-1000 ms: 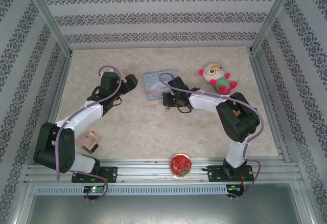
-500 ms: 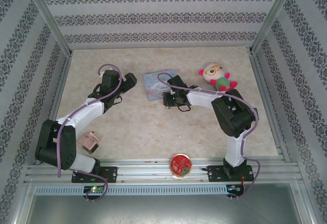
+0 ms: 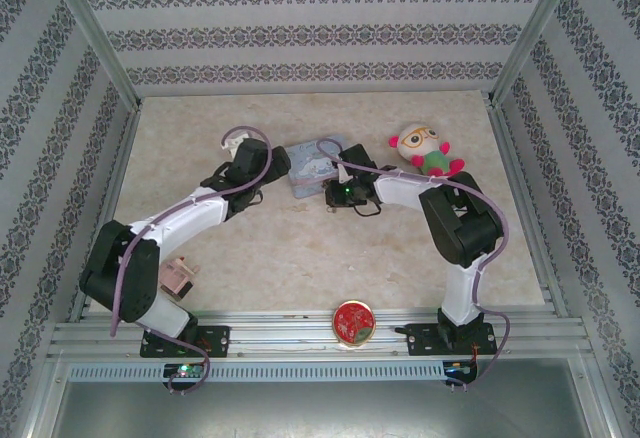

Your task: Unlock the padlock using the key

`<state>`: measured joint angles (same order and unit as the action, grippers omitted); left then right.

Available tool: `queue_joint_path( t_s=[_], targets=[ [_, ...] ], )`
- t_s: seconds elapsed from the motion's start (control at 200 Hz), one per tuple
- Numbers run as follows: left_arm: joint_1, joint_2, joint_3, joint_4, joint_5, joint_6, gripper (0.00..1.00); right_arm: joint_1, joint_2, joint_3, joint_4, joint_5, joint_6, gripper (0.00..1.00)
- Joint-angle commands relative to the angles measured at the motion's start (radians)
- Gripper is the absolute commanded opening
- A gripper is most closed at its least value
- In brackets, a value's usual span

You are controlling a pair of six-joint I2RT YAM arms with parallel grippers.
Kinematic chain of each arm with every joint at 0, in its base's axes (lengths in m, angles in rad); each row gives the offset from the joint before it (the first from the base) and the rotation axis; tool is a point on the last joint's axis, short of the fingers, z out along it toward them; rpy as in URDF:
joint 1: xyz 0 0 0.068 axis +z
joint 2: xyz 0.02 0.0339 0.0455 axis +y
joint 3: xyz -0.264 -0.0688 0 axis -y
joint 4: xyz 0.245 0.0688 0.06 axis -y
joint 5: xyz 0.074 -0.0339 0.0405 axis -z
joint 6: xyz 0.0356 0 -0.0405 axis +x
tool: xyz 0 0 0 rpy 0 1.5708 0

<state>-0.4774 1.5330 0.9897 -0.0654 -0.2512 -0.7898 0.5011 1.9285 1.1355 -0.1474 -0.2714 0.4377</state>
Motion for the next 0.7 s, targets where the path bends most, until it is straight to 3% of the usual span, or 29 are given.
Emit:
queue_joint_path(
  t_s=[0.0,0.075,0.475,0.7],
  targets=[
    [-0.045,0.029,0.043,-0.051,-0.086,0.0,0.99,-0.012,-0.034,-0.064,-0.04,-0.029,-0.021,0.04],
    [-0.073,0.062,0.066,-0.068,-0.091,-0.001,0.99,-0.014,-0.057,-0.098,-0.038,-0.033,-0.02,0.0],
    [-0.198,0.181,0.151,-0.105,-0.112,-0.043,0.99,-0.023,-0.215,-0.288,-0.057,-0.089,0.011,0.0],
    [-0.219,0.233,0.158,-0.147,-0.066,-0.103,0.99,-0.062,-0.243,-0.33,-0.057,-0.119,0.05,0.0]
  ],
)
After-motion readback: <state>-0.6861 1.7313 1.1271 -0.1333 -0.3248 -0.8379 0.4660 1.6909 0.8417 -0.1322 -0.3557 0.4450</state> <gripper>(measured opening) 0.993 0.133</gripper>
